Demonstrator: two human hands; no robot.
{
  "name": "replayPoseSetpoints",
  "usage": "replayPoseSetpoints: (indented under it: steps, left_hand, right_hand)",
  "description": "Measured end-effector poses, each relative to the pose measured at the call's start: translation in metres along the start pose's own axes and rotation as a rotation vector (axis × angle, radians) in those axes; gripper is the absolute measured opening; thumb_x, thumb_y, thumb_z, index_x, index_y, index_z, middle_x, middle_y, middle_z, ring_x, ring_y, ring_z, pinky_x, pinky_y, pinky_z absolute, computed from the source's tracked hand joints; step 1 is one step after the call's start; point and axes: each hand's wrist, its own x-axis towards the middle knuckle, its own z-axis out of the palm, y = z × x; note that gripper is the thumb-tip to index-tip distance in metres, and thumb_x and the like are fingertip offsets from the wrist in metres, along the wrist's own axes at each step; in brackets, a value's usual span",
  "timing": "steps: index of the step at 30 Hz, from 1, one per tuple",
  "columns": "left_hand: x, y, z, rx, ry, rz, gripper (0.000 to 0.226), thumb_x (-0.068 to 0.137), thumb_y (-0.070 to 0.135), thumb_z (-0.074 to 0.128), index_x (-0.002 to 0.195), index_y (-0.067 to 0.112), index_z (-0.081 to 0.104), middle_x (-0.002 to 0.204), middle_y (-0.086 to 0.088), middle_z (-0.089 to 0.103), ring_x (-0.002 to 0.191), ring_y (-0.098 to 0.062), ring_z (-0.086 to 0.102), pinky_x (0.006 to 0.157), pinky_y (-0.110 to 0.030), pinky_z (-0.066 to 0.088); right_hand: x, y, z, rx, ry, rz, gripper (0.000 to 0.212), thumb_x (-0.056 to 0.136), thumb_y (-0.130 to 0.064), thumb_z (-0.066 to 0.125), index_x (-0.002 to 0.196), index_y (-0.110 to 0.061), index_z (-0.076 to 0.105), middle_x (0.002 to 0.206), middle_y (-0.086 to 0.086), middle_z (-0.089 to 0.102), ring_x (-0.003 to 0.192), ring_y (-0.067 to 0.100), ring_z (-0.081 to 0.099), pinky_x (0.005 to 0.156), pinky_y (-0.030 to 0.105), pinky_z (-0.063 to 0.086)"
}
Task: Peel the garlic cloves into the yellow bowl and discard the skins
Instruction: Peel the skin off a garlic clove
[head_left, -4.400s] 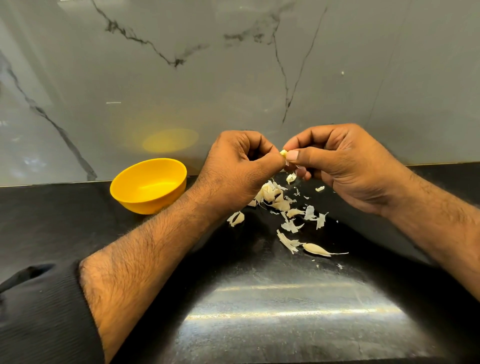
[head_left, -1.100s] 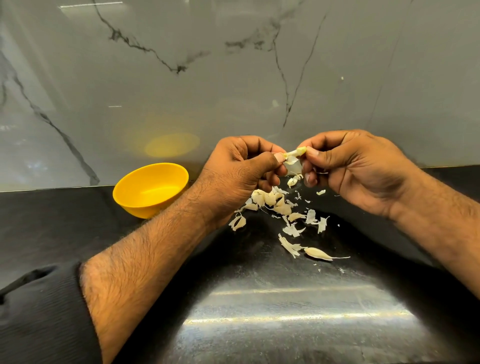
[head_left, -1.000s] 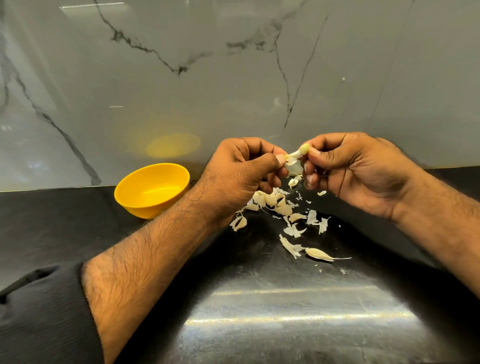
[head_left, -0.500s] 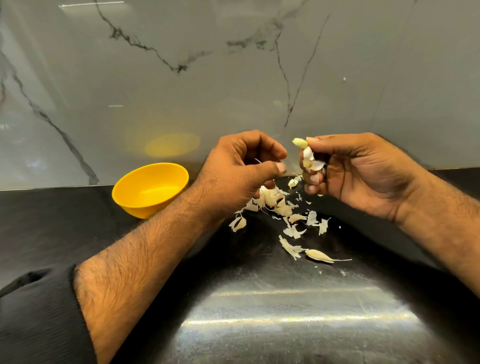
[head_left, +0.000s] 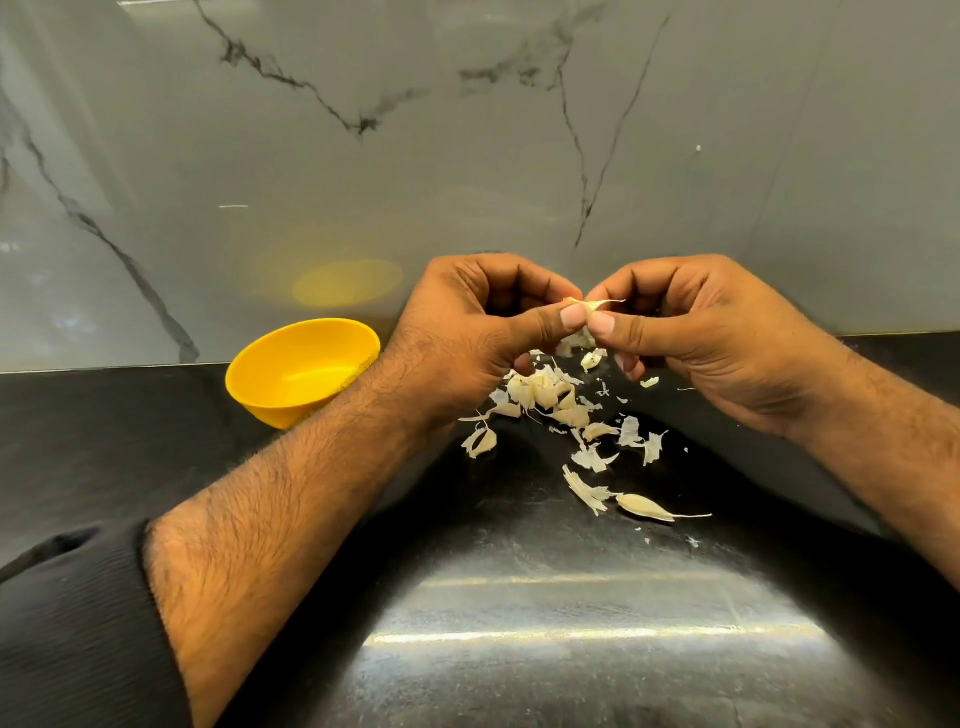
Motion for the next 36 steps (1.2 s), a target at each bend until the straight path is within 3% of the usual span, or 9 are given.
replayPoseSetpoints:
  steps: [5, 9, 14, 20, 26, 32, 36]
  left_hand:
    - [0.000, 0.003, -0.004, -0.010, 0.011, 0.015, 0.019, 0.088, 0.006, 0.083, 0.105, -0.001, 0.078, 0.088, -0.010, 0.080, 0.074, -0.014, 0.072, 0.063, -0.023, 0.056]
    - [-0.002, 0.007, -0.005, 0.041, 0.028, 0.069, 0.020, 0.084, 0.002, 0.085, 0.103, -0.001, 0.079, 0.089, -0.012, 0.080, 0.077, -0.016, 0.074, 0.069, -0.022, 0.058]
    - [-0.004, 0.008, -0.003, 0.244, 0.022, 0.211, 0.019, 0.083, 0.010, 0.089, 0.099, 0.005, 0.080, 0.089, -0.005, 0.081, 0.083, -0.021, 0.079, 0.078, -0.037, 0.066]
    - [-0.009, 0.011, 0.001, 0.508, 0.133, 0.363, 0.006, 0.089, 0.012, 0.084, 0.094, 0.014, 0.081, 0.080, 0.007, 0.076, 0.073, -0.012, 0.074, 0.067, -0.028, 0.064]
    - [-0.011, 0.012, 0.009, 0.722, 0.172, 0.475, 0.003, 0.091, 0.019, 0.080, 0.094, 0.019, 0.081, 0.080, 0.012, 0.073, 0.072, -0.002, 0.070, 0.065, -0.022, 0.062]
    - [-0.013, 0.013, 0.014, 0.659, 0.169, 0.467, 0.006, 0.092, 0.019, 0.082, 0.097, 0.018, 0.084, 0.084, 0.011, 0.077, 0.077, -0.002, 0.073, 0.071, -0.025, 0.064]
    - [-0.012, 0.014, 0.012, 0.560, 0.136, 0.450, 0.006, 0.092, 0.017, 0.083, 0.098, 0.015, 0.084, 0.084, 0.009, 0.078, 0.078, -0.006, 0.076, 0.070, -0.026, 0.064]
  right_hand:
    - [-0.001, -0.003, 0.000, -0.215, 0.048, -0.087, 0.022, 0.088, -0.033, 0.076, 0.102, -0.016, 0.079, 0.080, 0.004, 0.072, 0.070, 0.017, 0.064, 0.069, 0.036, 0.056]
    - [-0.002, -0.005, -0.001, -0.199, 0.046, -0.102, 0.025, 0.088, -0.035, 0.073, 0.103, -0.016, 0.078, 0.081, 0.002, 0.073, 0.070, 0.017, 0.065, 0.071, 0.036, 0.057]
    - [-0.002, -0.005, -0.001, -0.152, 0.032, -0.106, 0.028, 0.090, -0.042, 0.073, 0.099, -0.016, 0.080, 0.090, 0.011, 0.076, 0.072, 0.021, 0.065, 0.071, 0.041, 0.054]
    - [-0.001, -0.005, -0.001, -0.151, 0.128, -0.134, 0.036, 0.084, -0.046, 0.077, 0.094, -0.012, 0.080, 0.083, 0.011, 0.076, 0.066, 0.020, 0.065, 0.064, 0.037, 0.054]
    - [-0.001, -0.003, 0.003, -0.215, 0.131, -0.162, 0.024, 0.087, -0.034, 0.078, 0.094, -0.012, 0.081, 0.078, 0.011, 0.075, 0.064, 0.022, 0.066, 0.063, 0.034, 0.058]
    - [0.000, 0.001, 0.004, -0.157, 0.199, -0.148, 0.005, 0.089, -0.011, 0.079, 0.091, -0.007, 0.081, 0.072, 0.011, 0.073, 0.060, 0.018, 0.066, 0.059, 0.025, 0.056]
    - [0.001, -0.001, 0.002, -0.068, 0.184, -0.118, 0.003, 0.087, -0.006, 0.077, 0.087, -0.006, 0.081, 0.069, 0.013, 0.071, 0.060, 0.021, 0.065, 0.060, 0.030, 0.057]
